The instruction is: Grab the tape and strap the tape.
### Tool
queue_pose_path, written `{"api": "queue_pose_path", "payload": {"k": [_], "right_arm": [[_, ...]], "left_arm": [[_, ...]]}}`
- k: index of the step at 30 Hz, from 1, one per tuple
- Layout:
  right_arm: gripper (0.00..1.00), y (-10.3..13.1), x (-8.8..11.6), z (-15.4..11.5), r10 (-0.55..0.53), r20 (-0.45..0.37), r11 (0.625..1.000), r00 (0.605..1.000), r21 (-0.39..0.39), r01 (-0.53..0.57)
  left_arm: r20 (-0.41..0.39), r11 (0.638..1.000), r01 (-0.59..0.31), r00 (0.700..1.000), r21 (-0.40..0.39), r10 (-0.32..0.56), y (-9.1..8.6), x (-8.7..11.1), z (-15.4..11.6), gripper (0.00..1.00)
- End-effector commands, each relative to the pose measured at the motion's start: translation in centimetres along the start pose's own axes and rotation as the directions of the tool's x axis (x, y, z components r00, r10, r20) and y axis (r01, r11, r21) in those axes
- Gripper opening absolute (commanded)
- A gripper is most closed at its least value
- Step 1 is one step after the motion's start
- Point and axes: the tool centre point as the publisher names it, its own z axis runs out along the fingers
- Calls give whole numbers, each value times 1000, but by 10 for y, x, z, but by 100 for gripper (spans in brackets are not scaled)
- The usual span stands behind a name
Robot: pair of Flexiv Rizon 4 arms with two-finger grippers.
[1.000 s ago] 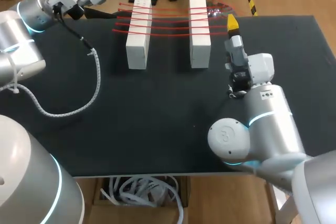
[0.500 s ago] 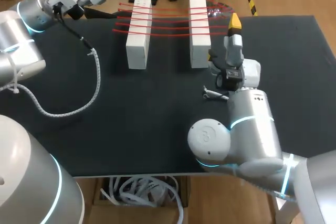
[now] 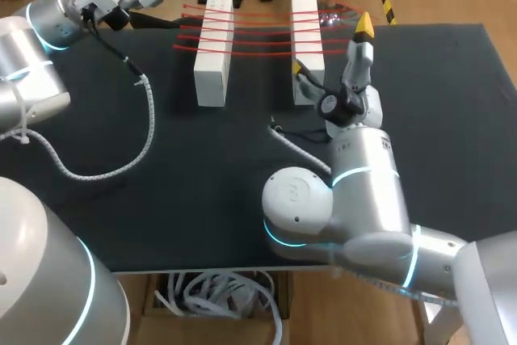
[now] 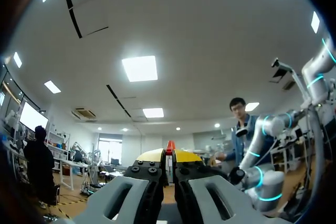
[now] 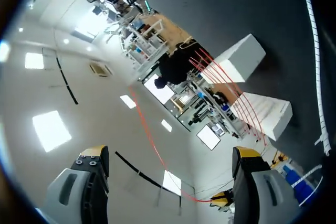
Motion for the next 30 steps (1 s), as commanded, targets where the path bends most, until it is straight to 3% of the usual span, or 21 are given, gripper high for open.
{"api": "queue_pose_path", "payload": {"k": [1,8,16,24,30], "right_arm": [[100,-11,5,-6,58,20,985,998,-163,-54],[100,-11,17,-5,-115,36,976,993,-182,120],[100,-9,30,-3,-188,74,959,979,-203,199],[100,-3,40,5,-317,90,931,944,-158,328],[100,18,37,24,-355,102,923,929,-116,366]], "left_arm": [[2,1000,-1,1000,0,1,0,1,0,0],[2,1000,-1,1000,0,1,0,1,0,0],[2,1000,-1,1000,0,1,0,1,0,0],[2,1000,-1,1000,0,1,0,1,0,0],[2,1000,-1,1000,0,1,0,1,0,0]]}}
